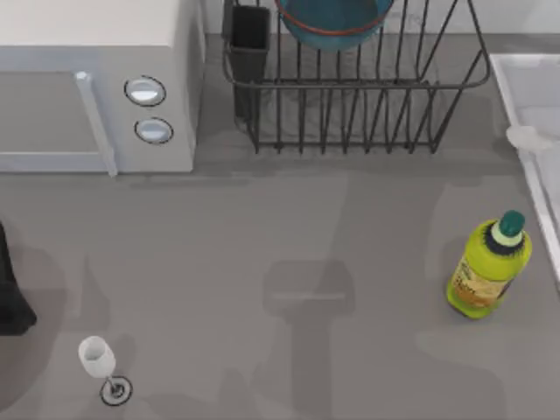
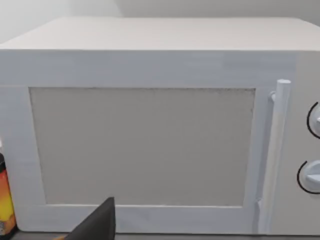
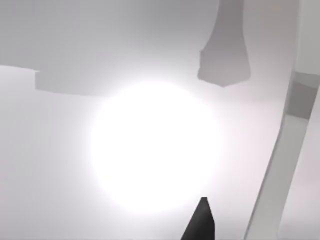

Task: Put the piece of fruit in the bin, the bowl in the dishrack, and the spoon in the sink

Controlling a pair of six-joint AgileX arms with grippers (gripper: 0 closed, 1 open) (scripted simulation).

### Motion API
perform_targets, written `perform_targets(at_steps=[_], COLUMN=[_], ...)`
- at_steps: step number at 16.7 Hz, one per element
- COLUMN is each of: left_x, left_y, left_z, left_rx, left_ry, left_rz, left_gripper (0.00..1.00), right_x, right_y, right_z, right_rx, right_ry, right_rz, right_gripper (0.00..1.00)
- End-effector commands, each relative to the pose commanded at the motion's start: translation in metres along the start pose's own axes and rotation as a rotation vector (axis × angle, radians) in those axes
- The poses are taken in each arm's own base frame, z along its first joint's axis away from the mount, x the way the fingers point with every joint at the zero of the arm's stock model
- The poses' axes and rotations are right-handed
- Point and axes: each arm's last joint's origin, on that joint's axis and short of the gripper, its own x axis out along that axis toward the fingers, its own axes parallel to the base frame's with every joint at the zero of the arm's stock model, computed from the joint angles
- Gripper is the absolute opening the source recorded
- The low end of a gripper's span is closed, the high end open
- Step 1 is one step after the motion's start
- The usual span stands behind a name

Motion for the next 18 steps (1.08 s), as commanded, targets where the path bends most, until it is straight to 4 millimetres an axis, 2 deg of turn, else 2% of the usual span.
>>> perform_targets(at_steps=[12, 18], left_x=[0.0000, 0.0000], left_y=[0.0000, 0.0000], left_z=[0.0000, 0.0000], left_rx=[0.000, 0.000], left_ry=[0.000, 0.000], left_rz=[0.000, 0.000], left_gripper=[1.00, 1.00], right_x=[0.0000, 0.0000], right_y=[0.0000, 0.0000], right_z=[0.0000, 0.0000], right_rx=[0.000, 0.000], right_ry=[0.000, 0.000], right_rz=[0.000, 0.000], right_gripper=[0.98, 1.00])
